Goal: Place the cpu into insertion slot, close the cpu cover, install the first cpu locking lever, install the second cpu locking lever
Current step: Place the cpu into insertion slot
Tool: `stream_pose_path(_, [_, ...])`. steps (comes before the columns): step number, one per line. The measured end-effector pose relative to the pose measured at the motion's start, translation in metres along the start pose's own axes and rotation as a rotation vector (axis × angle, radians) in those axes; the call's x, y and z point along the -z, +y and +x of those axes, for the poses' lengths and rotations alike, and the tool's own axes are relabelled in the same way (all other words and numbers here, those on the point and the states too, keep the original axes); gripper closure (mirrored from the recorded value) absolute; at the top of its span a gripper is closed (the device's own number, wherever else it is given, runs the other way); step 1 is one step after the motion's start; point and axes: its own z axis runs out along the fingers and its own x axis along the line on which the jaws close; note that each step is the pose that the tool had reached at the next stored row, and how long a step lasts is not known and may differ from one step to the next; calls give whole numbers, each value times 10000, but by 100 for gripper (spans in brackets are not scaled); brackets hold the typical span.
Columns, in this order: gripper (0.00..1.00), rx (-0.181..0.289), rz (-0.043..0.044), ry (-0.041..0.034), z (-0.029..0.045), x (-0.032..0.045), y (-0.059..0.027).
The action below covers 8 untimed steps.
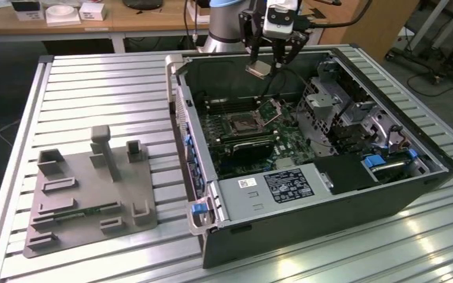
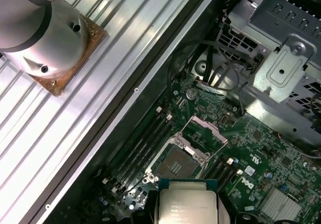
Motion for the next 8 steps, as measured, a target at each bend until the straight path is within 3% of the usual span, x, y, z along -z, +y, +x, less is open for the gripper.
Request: stream_pose_path(8, [46,-140,-3,-13,2,-1,-3])
